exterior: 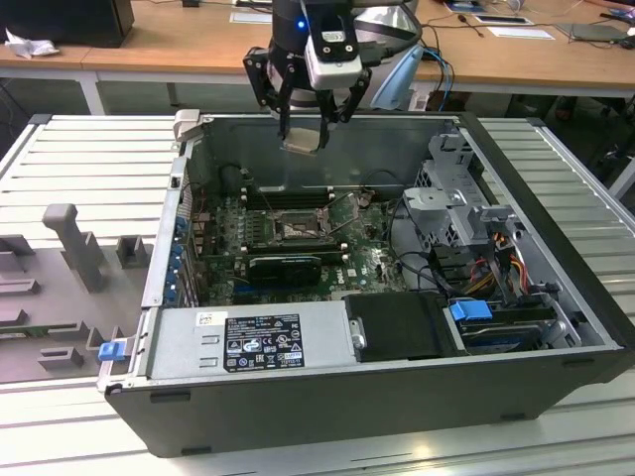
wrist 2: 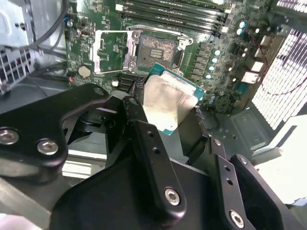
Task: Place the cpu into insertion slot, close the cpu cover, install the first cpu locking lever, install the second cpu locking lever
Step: 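Place the cpu into insertion slot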
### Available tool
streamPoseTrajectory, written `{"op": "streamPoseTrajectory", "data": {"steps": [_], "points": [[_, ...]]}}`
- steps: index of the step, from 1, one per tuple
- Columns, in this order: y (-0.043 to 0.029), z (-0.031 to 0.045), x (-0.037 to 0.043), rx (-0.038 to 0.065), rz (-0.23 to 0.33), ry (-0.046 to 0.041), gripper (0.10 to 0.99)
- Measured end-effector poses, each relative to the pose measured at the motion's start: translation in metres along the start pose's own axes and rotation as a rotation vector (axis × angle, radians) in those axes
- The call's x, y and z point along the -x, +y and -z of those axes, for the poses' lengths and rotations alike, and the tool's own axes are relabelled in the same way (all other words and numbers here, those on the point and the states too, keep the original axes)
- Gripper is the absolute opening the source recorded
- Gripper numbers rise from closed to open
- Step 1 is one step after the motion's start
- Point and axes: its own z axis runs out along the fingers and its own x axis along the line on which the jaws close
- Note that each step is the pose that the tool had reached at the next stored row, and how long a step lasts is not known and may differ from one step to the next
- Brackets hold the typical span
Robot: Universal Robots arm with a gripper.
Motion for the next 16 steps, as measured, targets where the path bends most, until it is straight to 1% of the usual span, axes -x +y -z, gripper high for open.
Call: {"op": "streamPoseTrajectory", "data": {"steps": [4, 8, 16], "points": [[-0.0001, -0.0015, 0.0, 0.002, -0.066, -0.0059, 0.529], [-0.0005, -0.006, 0.0001, 0.0, -0.072, -0.0071, 0.529], [-0.0006, -0.007, 0.0001, 0.0, -0.078, -0.0076, 0.529]]}}
